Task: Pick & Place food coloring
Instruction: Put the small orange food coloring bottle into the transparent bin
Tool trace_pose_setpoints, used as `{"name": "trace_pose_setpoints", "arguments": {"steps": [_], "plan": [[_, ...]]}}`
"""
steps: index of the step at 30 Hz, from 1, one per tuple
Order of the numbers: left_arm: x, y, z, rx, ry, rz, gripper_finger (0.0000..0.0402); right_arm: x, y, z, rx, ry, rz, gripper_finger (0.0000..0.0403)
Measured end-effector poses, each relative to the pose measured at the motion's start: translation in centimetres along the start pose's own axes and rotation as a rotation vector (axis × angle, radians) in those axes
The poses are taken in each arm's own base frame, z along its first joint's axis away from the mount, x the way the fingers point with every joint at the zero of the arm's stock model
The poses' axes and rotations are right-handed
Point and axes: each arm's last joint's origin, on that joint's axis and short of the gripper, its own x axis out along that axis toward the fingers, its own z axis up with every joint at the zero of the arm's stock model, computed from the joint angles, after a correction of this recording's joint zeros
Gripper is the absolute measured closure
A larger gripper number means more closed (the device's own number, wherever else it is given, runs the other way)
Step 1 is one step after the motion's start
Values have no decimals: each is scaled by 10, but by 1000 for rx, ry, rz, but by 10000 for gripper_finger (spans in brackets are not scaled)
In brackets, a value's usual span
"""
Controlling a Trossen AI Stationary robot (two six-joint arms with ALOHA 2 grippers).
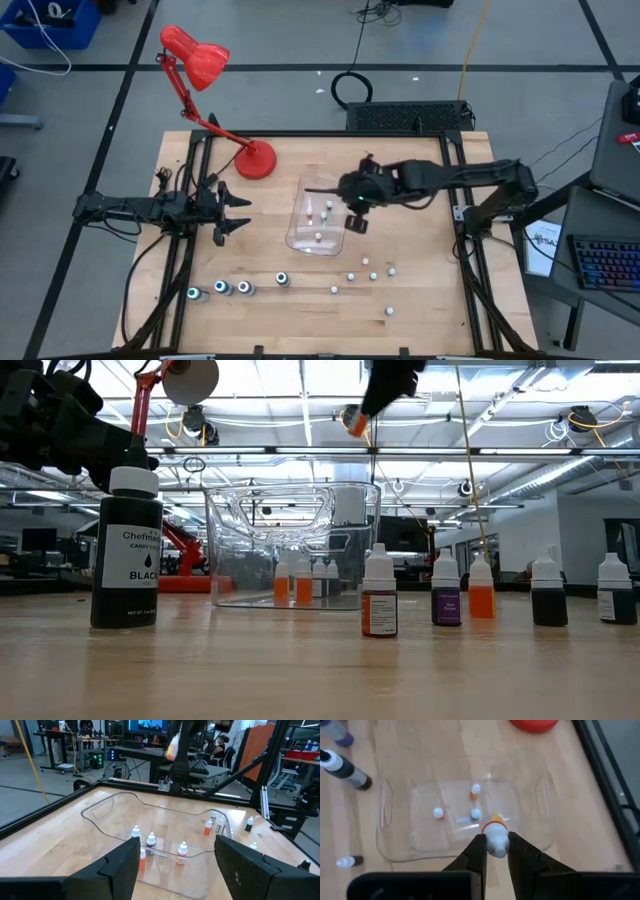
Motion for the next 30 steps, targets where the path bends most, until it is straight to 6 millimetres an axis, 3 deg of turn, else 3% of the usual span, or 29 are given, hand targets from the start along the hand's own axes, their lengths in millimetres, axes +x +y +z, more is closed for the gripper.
{"name": "trace_pose_setpoints", "arguments": {"steps": [3,10,15,23,30], "plan": [[0,0,0,0,0,0,149,7,1,20,-47,68,-20,361],[0,0,0,0,0,0,149,56,6,47,-158,286,1,361],[0,0,0,0,0,0,149,100,16,43,-190,389,113,361],[0,0,0,0,0,0,149,140,25,37,-234,394,199,361],[0,0,0,0,0,0,149,162,19,24,-235,410,232,361]]}}
